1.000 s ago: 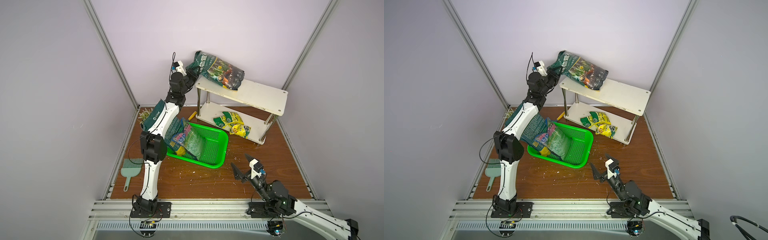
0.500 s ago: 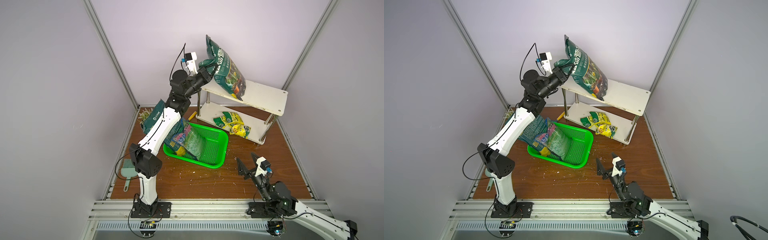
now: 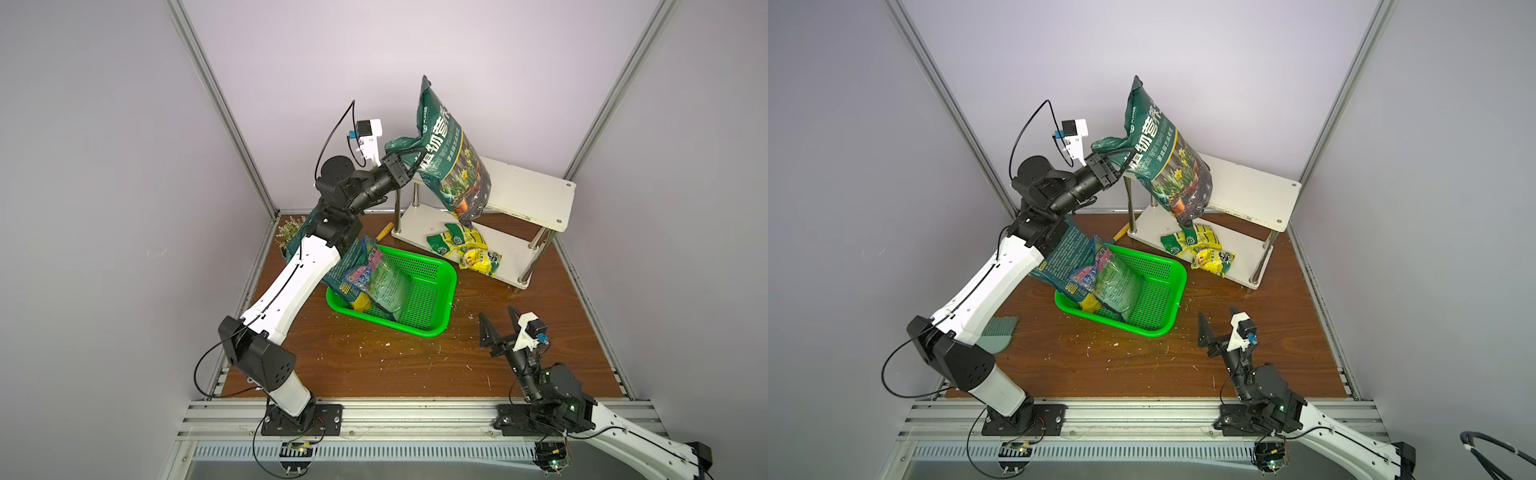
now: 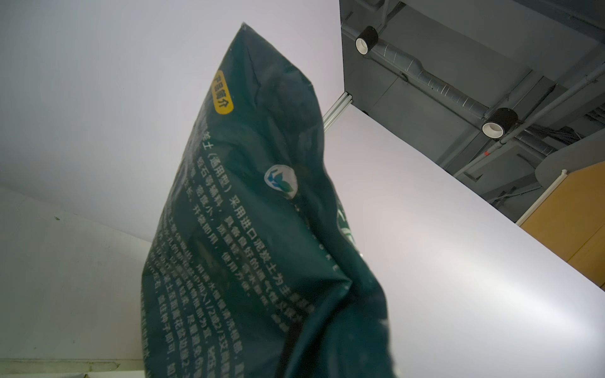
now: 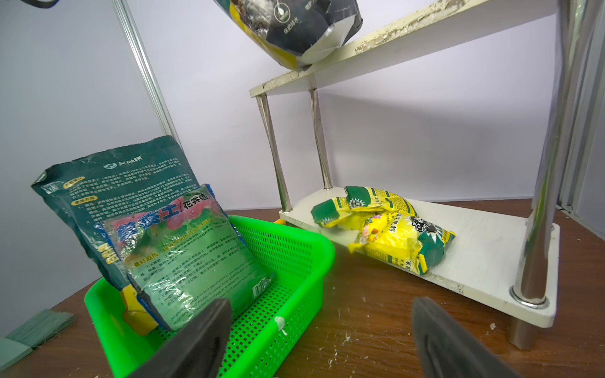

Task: Take down the fertilizer bag from the shelf
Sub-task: Pick up the fertilizer bag from the shelf, then place the fertilizer bag in the storage box.

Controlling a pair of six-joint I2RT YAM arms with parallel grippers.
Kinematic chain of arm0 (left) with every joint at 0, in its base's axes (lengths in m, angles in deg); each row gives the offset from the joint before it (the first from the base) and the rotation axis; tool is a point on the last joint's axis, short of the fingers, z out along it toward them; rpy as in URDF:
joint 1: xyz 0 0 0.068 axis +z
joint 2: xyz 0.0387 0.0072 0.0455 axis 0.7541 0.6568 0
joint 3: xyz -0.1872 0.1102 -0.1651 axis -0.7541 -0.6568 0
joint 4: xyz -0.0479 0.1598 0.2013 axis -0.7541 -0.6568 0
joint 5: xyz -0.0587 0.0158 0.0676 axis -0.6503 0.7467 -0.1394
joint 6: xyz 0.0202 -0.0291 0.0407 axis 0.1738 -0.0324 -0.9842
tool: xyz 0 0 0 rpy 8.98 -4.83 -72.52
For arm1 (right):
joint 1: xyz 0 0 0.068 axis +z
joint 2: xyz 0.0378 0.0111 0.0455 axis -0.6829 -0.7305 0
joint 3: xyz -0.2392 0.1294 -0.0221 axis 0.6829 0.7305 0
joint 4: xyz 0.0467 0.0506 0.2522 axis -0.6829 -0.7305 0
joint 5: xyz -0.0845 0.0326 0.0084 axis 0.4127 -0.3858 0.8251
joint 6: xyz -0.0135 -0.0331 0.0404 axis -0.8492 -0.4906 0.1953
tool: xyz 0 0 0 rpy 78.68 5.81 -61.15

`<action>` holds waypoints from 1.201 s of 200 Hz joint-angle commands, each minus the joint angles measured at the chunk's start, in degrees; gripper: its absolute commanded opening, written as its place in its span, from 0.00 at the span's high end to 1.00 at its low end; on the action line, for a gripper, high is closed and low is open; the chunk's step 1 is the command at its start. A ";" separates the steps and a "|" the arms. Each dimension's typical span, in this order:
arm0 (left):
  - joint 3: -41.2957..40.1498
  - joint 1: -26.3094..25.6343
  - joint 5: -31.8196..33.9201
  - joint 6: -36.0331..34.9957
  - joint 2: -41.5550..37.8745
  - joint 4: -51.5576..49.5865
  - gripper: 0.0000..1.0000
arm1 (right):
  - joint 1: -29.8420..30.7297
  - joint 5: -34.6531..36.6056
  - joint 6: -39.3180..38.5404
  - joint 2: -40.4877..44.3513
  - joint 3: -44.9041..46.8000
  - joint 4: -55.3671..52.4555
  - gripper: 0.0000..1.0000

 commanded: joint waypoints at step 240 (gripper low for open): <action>-21.32 -0.60 -3.67 1.58 -17.46 10.96 1.00 | -0.04 0.28 1.40 0.58 -0.50 0.28 0.04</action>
